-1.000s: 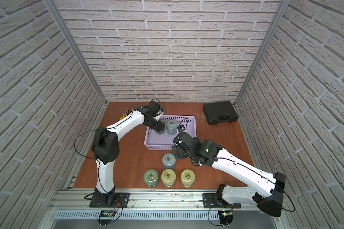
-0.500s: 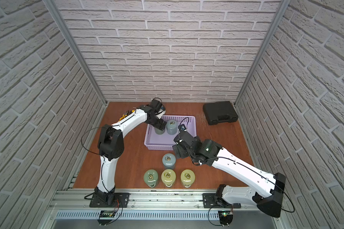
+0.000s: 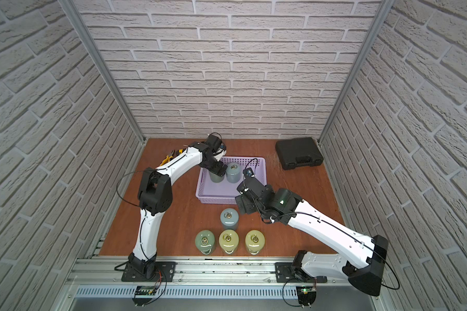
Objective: Take the tea canister out of the basket
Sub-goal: Pick up the tea canister from the basket.
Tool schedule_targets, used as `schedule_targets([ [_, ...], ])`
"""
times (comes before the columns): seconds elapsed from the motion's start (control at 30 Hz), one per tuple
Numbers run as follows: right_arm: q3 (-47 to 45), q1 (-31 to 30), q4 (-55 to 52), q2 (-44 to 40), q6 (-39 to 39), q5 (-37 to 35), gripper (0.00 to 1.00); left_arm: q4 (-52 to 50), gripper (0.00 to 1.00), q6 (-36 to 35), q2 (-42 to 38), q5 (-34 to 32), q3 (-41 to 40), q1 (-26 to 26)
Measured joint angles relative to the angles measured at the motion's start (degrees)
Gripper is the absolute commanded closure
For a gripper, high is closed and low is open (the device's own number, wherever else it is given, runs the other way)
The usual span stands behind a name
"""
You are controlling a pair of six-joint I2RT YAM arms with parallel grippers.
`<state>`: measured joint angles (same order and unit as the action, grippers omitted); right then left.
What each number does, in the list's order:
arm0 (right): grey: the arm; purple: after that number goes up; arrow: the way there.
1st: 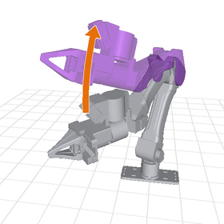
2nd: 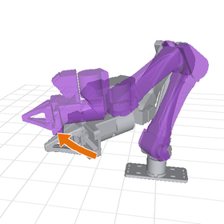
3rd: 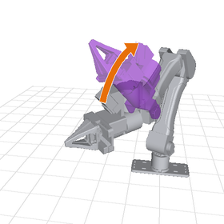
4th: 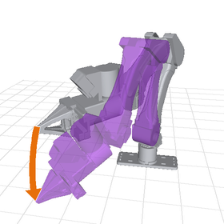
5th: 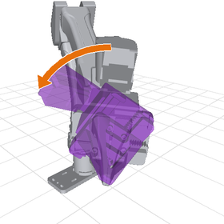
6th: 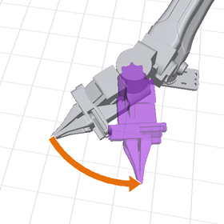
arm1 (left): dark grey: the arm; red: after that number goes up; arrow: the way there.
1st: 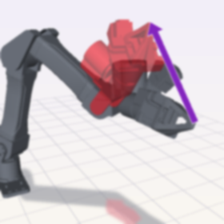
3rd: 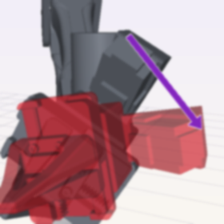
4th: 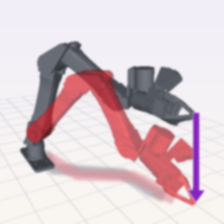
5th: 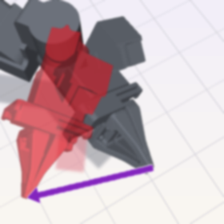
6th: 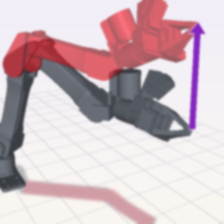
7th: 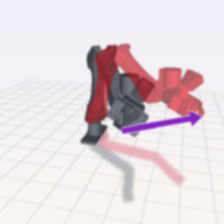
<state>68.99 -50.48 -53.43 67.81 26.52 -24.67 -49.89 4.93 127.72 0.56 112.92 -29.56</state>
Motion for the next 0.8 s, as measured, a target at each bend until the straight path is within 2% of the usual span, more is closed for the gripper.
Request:
schedule_targets([
  [0.37, 0.00, 0.63, 0.00, 0.00, -0.07, 0.09, 0.01, -0.28, 0.29, -0.28, 0.61, -0.11, 0.48, 0.04],
  [0.8, -0.46, 1.01, 0.11, 0.00, -0.17, 0.28, 0.01, -1.53, 0.36, -0.17, 0.68, -0.02, 1.46, 0.20],
])
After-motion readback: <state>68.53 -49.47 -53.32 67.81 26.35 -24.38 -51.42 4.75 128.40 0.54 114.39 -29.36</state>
